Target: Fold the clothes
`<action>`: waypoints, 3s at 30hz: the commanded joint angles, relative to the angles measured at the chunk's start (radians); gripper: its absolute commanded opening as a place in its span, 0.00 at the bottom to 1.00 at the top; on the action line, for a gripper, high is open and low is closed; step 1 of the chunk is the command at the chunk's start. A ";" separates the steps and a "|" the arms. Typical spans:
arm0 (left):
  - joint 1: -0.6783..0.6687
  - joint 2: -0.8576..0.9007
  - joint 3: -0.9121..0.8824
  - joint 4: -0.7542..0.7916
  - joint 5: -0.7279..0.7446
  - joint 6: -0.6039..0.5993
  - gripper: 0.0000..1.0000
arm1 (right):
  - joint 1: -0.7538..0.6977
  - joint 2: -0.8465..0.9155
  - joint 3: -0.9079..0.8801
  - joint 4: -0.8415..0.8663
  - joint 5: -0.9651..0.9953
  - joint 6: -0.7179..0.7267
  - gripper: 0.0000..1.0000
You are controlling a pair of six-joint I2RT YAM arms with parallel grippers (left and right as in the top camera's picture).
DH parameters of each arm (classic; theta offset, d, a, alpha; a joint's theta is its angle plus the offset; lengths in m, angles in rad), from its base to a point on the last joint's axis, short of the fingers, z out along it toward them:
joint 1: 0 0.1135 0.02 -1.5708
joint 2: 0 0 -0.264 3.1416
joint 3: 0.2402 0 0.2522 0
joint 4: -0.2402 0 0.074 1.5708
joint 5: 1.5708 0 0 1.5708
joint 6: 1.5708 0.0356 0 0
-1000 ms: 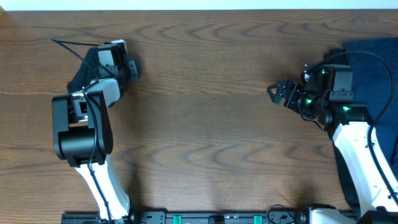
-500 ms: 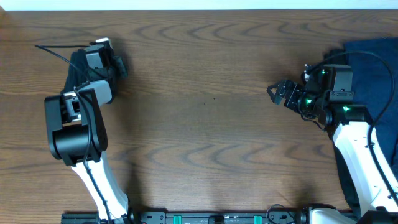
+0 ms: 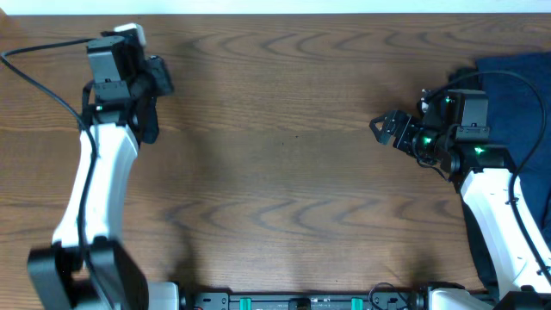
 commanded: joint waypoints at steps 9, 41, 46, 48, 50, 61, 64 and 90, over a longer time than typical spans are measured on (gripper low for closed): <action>-0.034 -0.085 0.005 -0.082 0.016 -0.006 0.98 | -0.003 -0.012 -0.003 -0.001 0.002 -0.012 0.99; -0.034 -0.085 0.005 -0.082 0.016 -0.006 0.98 | -0.001 -0.054 -0.010 0.009 0.048 -0.012 0.99; -0.034 -0.085 0.005 -0.082 0.016 -0.006 0.98 | 0.043 -0.230 -0.055 0.106 0.133 -0.016 0.99; -0.034 -0.085 0.005 -0.082 0.016 -0.006 0.98 | 0.077 -0.336 -0.093 0.176 0.216 -0.017 0.99; -0.034 -0.085 0.005 -0.082 0.016 -0.006 0.98 | 0.111 -0.435 -0.135 0.225 0.291 -0.046 0.99; -0.034 -0.085 0.005 -0.082 0.016 -0.006 0.98 | 0.191 -1.040 -0.483 0.355 0.443 -0.304 0.99; -0.034 -0.085 0.005 -0.082 0.016 -0.006 0.98 | 0.180 -1.156 -0.565 0.356 0.443 -0.311 0.99; -0.034 -0.085 0.005 -0.082 0.016 -0.006 0.98 | 0.045 -1.349 -0.932 0.510 0.393 -0.342 0.99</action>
